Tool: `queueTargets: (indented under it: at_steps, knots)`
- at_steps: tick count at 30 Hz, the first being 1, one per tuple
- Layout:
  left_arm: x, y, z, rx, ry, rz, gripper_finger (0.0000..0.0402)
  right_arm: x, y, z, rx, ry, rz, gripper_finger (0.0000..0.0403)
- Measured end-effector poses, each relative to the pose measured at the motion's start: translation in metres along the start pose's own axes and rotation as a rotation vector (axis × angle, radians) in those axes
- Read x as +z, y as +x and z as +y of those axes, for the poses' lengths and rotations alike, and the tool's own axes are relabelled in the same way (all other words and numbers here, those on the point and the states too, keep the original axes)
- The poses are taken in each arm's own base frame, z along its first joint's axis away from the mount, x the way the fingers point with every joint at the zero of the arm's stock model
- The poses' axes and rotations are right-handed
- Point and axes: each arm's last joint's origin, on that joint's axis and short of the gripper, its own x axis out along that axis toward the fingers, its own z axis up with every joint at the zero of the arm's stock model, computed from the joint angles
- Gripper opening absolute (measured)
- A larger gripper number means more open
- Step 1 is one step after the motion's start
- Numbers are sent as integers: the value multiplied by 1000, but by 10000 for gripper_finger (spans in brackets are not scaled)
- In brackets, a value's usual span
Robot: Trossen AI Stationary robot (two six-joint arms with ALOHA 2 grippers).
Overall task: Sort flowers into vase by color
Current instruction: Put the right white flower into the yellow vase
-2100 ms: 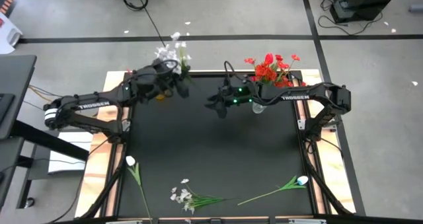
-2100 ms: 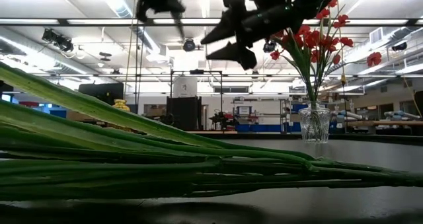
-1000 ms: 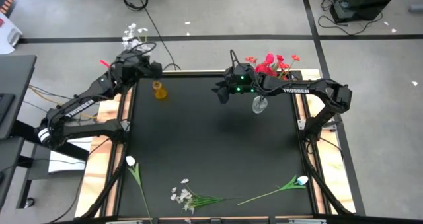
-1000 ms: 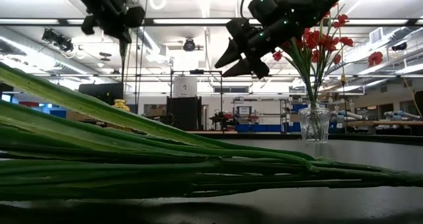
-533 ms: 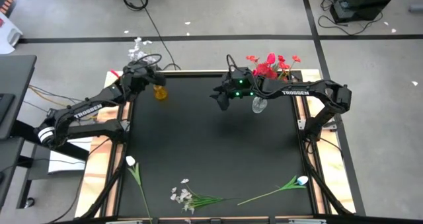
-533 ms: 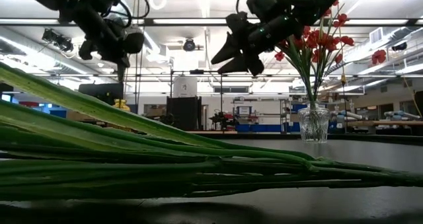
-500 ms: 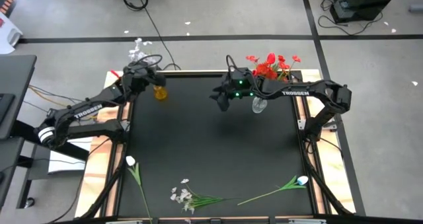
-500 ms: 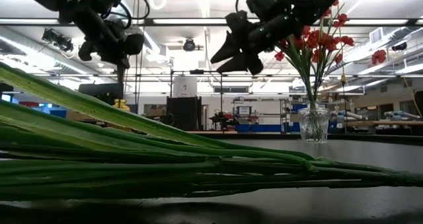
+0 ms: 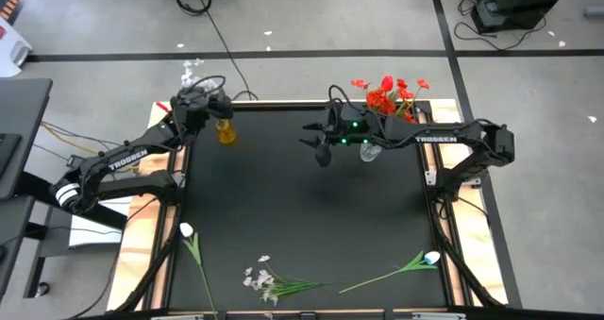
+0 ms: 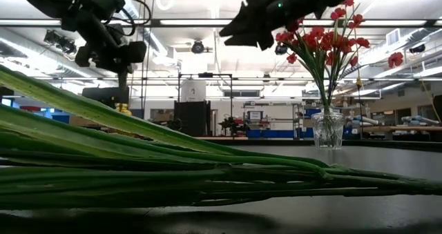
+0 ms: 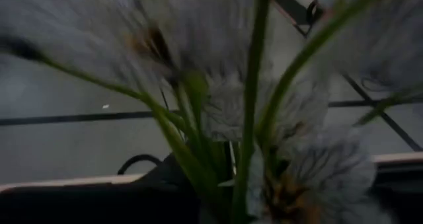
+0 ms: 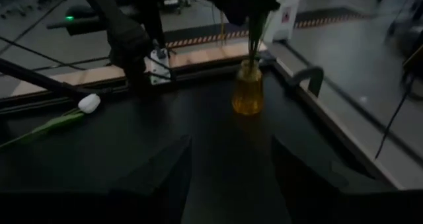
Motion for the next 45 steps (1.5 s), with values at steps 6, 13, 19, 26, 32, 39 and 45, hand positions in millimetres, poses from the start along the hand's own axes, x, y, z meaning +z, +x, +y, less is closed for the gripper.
queueTargets:
  at_steps: [6,13,19,26,32,39,45]
  knots:
    - [19,-2,-1,-43,19,-40,241,8,-9,5,-31,-25,-35,214]
    - [60,-21,-4,-80,101,-12,289,15,-19,9,-24,-39,-64,214]
    - [79,-42,0,-70,105,93,293,21,-29,16,-5,-53,-84,211]
    - [56,-40,5,-3,67,228,293,19,-31,30,46,-66,-62,209]
    - [41,-35,9,4,-86,339,293,15,-31,48,119,-73,-39,209]
    - [49,-53,7,-78,-107,432,293,1,-33,63,150,-58,91,209]
    - [43,-72,-13,-214,-155,526,293,-12,-34,60,44,21,216,208]
